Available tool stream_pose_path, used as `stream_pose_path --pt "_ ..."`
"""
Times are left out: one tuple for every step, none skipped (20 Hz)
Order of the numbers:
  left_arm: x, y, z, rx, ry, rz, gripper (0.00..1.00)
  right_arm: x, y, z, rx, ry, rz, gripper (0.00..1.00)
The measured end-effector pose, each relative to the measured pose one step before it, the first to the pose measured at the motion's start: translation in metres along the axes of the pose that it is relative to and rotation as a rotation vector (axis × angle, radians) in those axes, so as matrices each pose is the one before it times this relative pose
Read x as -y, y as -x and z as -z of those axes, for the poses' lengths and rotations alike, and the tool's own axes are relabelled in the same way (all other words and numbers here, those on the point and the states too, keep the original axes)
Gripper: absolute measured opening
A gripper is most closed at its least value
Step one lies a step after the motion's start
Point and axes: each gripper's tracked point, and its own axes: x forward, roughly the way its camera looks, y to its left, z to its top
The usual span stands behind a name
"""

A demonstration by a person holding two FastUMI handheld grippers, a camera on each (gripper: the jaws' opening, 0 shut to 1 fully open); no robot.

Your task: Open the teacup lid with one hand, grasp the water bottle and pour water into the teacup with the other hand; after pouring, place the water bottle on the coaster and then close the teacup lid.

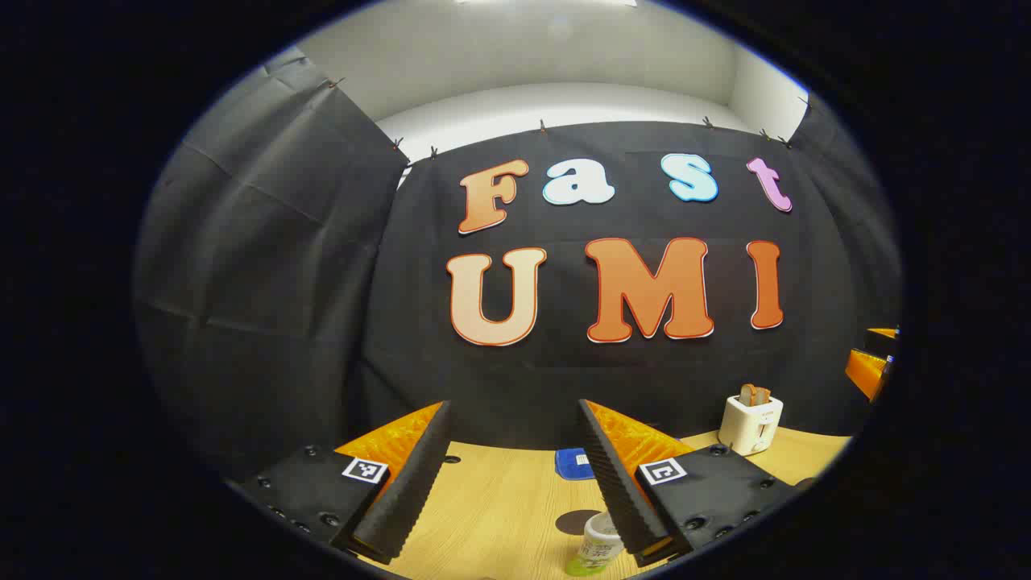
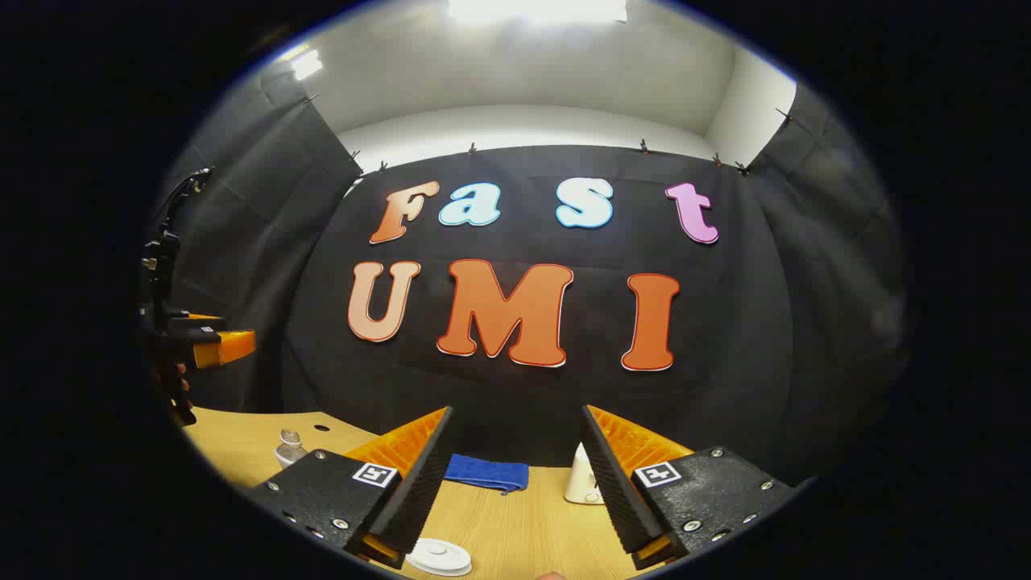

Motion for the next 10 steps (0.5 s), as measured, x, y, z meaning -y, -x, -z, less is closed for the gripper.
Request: stream_pose_path --pt "0.00216 0.00115 -0.00123 0.00319 -0.00304 0.00568 0.99 -0.00057 -0.00053 0.00088 -0.00220 -0.00266 -0.00206 0.91" --pt "-0.00007 -0.00014 -0.00024 0.00047 -0.00714 0.00189 0.99 -0.00186 0.00075 0.00113 -0.00506 -0.00030 -0.00632 0.92" --pt "-0.00061 -0.00071 -0.00075 0.00235 -0.00139 -0.00063 0.99 -0.00324 0.00107 -0.00106 -0.00328 0.00568 -0.00887 0.92" --pt "0.00030 0.00072 -0.00138 -0.00169 0.00260 0.00308 0.99 -0.00118 0.00005 -0.00325 0.00615 0.00472 -0.00135 0.92" --pt "-0.00027 0.00138 0.00150 -0.00241 -0.00059 0.00232 0.99 -0.00129 0.00032 -0.00196 0.00431 -0.00210 -0.00311 0.92" --pt "-0.00106 -0.00012 -0.00075 -0.00087 -0.00005 -0.00061 0.99 -0.00158 0.00121 -0.00108 0.00151 -0.00993 -0.00466 0.91" --pt "-0.00051 0.00054 -0.00032 -0.00140 -0.00053 0.00201 0.98 -0.00292 0.00160 0.00004 -0.00367 -0.01364 -0.01040 0.92" --pt "0.00022 0.00062 0.00007 -0.00287 0.00033 0.00307 0.99 -0.00022 0.00010 -0.00061 -0.00268 -0.00657 -0.00304 0.92" --pt "0.00048 -0.00008 0.00013 -0.00406 -0.00009 0.00411 0.99 0.00140 0.00063 0.00005 -0.00195 -0.00320 0.00239 0.92" --pt "0.00238 0.00272 -0.00030 -0.00429 0.00099 0.01108 0.99 0.00087 0.00038 -0.00095 -0.00031 -0.00536 -0.00003 0.92"
